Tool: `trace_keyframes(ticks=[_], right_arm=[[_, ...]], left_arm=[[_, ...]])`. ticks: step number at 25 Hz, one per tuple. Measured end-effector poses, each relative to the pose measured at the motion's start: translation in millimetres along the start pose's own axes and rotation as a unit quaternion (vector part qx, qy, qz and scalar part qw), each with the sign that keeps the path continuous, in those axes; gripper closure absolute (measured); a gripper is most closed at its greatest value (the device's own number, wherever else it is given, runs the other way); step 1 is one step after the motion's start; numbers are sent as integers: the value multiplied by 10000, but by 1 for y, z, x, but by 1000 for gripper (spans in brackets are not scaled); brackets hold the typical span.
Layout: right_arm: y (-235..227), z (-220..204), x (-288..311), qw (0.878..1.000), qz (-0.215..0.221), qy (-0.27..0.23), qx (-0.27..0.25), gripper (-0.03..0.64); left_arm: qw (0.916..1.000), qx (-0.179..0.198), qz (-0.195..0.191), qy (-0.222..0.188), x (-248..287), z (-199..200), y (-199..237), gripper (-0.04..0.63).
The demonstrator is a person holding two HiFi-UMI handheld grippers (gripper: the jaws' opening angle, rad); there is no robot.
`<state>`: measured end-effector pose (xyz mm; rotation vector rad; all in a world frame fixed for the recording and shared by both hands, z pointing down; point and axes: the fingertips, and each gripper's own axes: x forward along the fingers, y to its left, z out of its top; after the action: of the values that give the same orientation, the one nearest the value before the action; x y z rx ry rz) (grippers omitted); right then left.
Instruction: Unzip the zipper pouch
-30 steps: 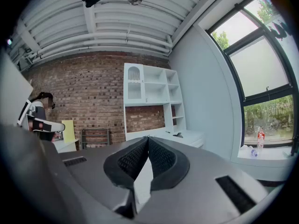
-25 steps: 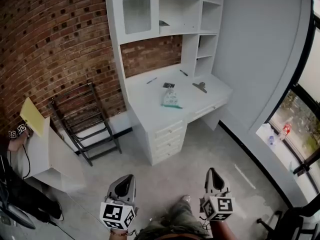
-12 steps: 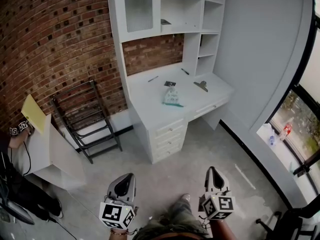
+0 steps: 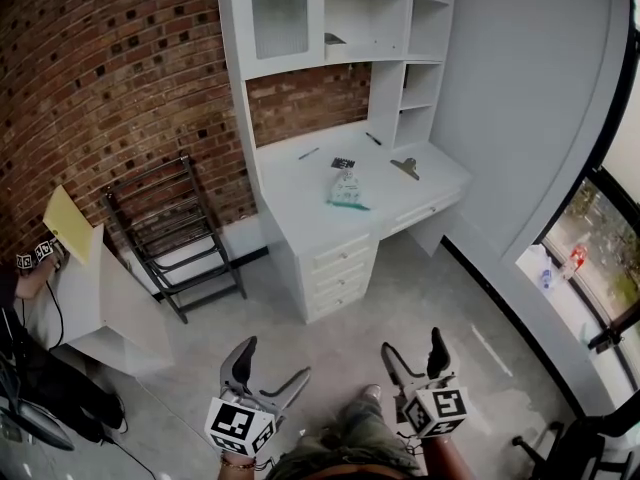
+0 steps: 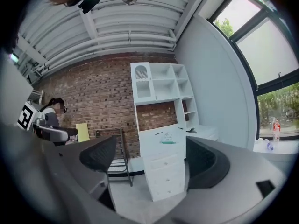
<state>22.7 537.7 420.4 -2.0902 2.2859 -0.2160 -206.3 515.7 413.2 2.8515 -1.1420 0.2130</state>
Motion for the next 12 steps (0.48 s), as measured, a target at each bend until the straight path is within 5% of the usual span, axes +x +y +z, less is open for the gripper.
trace_keyframes(ticks=[5,12], right_arm=[[1,-3,8,9997,183,53,-176,53],[-17,4,35,9991,288,29,-318,43]], left_arm=[[9986,31,-537,-1,20,0,-21,39],[9987,-85,-472,-185,48,10,-17,21]])
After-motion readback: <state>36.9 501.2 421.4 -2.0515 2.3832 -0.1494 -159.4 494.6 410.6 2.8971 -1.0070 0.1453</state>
